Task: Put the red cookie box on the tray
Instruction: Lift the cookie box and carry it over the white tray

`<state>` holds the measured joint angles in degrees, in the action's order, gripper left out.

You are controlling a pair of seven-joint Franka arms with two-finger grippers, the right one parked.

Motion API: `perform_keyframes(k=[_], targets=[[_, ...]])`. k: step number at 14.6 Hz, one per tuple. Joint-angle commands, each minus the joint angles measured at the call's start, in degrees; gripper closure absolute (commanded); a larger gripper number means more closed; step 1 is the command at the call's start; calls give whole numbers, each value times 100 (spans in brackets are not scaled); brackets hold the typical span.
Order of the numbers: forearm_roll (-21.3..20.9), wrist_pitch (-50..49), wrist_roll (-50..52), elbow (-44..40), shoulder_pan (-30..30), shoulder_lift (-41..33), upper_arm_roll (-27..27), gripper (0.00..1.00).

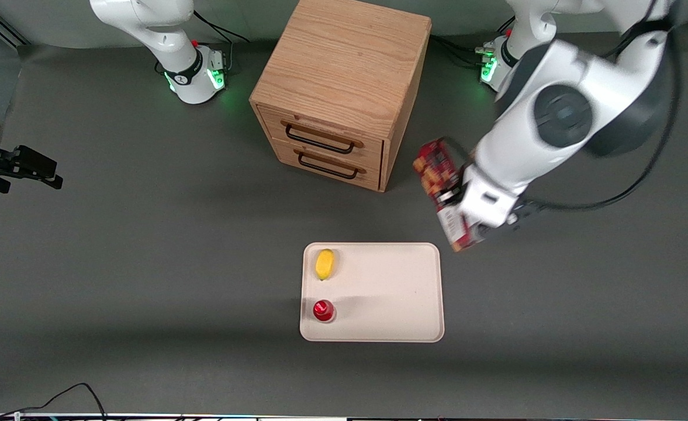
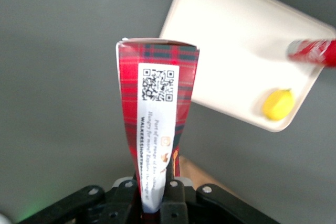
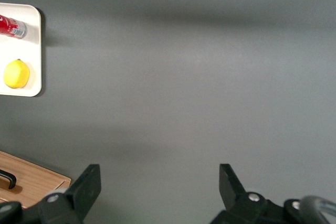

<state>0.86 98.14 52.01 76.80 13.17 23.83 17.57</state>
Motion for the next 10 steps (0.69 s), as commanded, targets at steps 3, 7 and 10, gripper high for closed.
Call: perform_keyframes(k=[3, 7, 10], targets=[[-681, 713, 126, -1027, 115, 1246, -17, 100], [-1096, 2038, 2, -309, 141, 1476, -17, 100], [-1534, 2988, 2, 447, 168, 1529, -43, 100]])
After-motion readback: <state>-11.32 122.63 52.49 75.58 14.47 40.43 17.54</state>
